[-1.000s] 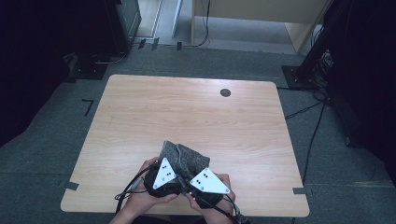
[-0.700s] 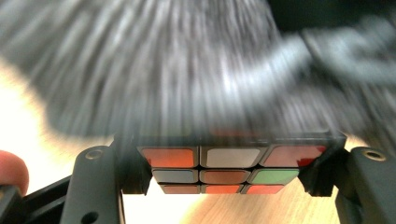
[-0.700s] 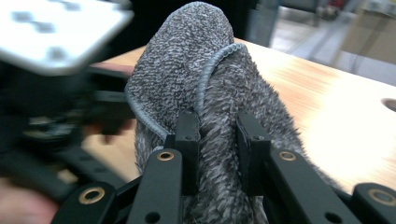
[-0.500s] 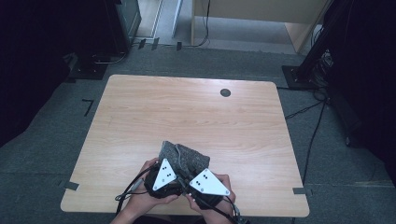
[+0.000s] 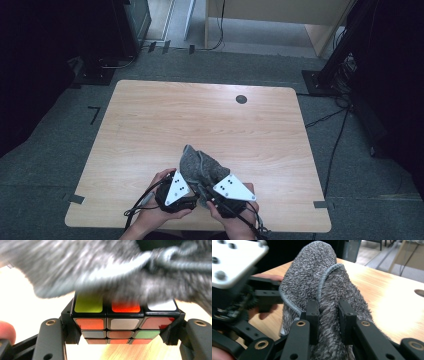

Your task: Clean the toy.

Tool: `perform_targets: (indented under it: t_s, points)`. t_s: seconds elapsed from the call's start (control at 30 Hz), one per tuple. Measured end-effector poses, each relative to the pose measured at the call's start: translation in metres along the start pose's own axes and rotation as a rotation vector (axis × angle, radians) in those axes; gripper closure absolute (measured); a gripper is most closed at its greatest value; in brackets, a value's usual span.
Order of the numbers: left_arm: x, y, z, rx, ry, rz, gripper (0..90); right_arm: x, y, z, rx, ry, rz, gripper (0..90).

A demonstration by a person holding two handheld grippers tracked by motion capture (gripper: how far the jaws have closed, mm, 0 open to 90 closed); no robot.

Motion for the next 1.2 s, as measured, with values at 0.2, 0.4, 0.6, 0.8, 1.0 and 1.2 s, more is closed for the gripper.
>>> perform_targets:
  t_s: [0.2,0.4,0.6,0.8,1.0,1.2]
  points:
    - [-0.004,0.001,0.002,-0.021,0.000,-0.015,33.8,0.014,0.001,0.004,-0.009,0.057,0.063,74.8]
    - [-0.010,0.001,0.002,-0.032,-0.042,-0.023,33.8,0.004,0.001,0.005,-0.021,0.016,0.028,75.0]
    - [0.011,0.010,0.004,-0.079,0.035,-0.023,33.8,-0.028,0.012,0.007,-0.037,-0.057,-0.062,75.2]
    - [0.021,0.020,0.002,-0.162,0.050,-0.106,33.9,-0.042,0.022,0.012,-0.079,-0.107,-0.036,75.2]
    - [0.014,0.025,0.002,-0.264,-0.013,-0.183,33.9,-0.028,0.018,0.013,-0.136,-0.225,0.204,75.0]
    - [0.019,0.031,0.005,-0.286,-0.004,-0.176,33.8,-0.028,0.003,-0.005,-0.054,-0.265,0.163,75.8]
Point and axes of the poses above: each handheld gripper's, and its own axes: y roughly backward along the jaws, z roughly out of its top, x roughly to its left, the point moved 4 cm from there along -y, roughly forward along the jaws, and after that the axes turned 2 degrees about -x, right-handed, at the moved point
